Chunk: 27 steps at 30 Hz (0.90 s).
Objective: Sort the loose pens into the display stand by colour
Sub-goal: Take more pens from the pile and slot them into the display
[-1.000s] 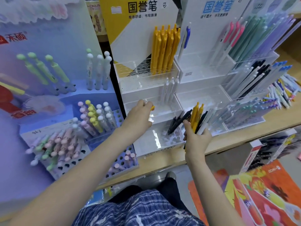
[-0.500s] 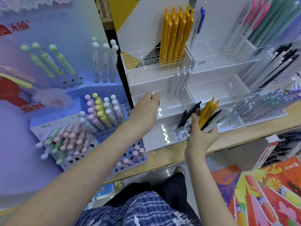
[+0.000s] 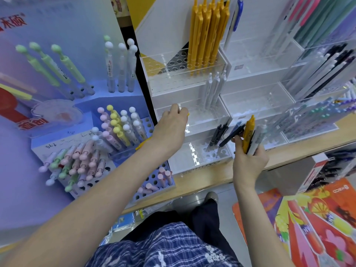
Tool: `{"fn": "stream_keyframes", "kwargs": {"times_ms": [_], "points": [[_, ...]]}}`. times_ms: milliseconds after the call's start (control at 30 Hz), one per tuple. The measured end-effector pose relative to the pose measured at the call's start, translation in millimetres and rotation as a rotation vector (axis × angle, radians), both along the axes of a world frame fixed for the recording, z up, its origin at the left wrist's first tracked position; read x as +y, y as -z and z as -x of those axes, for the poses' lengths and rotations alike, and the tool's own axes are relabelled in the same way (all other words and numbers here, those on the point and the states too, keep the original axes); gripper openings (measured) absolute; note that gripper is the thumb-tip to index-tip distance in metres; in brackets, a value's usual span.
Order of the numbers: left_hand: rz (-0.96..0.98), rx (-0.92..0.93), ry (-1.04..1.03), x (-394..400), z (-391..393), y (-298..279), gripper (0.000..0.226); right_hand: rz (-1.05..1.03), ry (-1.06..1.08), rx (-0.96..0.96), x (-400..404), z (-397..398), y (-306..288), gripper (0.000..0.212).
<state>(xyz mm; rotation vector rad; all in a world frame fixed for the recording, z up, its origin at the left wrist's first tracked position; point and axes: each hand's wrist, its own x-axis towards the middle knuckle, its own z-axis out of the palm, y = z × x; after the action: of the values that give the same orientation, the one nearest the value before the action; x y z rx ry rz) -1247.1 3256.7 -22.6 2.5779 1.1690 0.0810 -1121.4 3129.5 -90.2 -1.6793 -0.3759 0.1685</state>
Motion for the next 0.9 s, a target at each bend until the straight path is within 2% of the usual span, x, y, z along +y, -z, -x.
{"fn": "stream_keyframes", "kwargs": {"times_ms": [133,333,433,500,600,667,767,900], "points": [[-0.005,0.004,-0.001,-1,0,0,0.031,0.167,-0.066,-0.27,1,5,21,0.019],[0.001,-0.003,-0.011,-2,-1,-1,0.029,0.173,-0.091,-0.335,2,5,23,0.014],[0.029,0.001,-0.014,-2,0,-5,0.021,0.216,-0.132,-0.202,-1,3,13,0.022],[0.09,-0.103,-0.022,-3,2,-12,0.018,0.214,-0.128,-0.091,-9,-2,2,0.019],[0.317,-0.31,0.009,-10,5,-24,0.025,0.058,-0.183,0.15,-19,-10,-41,0.016],[0.47,-0.351,0.088,-16,4,-31,0.026,0.018,-0.369,0.257,-16,-11,-74,0.01],[0.475,-0.35,0.178,-17,-3,-38,0.027,0.045,-0.622,0.185,1,-10,-106,0.014],[0.408,-0.349,0.206,-13,-10,-55,0.016,0.095,-0.687,0.048,22,-15,-124,0.028]]}}
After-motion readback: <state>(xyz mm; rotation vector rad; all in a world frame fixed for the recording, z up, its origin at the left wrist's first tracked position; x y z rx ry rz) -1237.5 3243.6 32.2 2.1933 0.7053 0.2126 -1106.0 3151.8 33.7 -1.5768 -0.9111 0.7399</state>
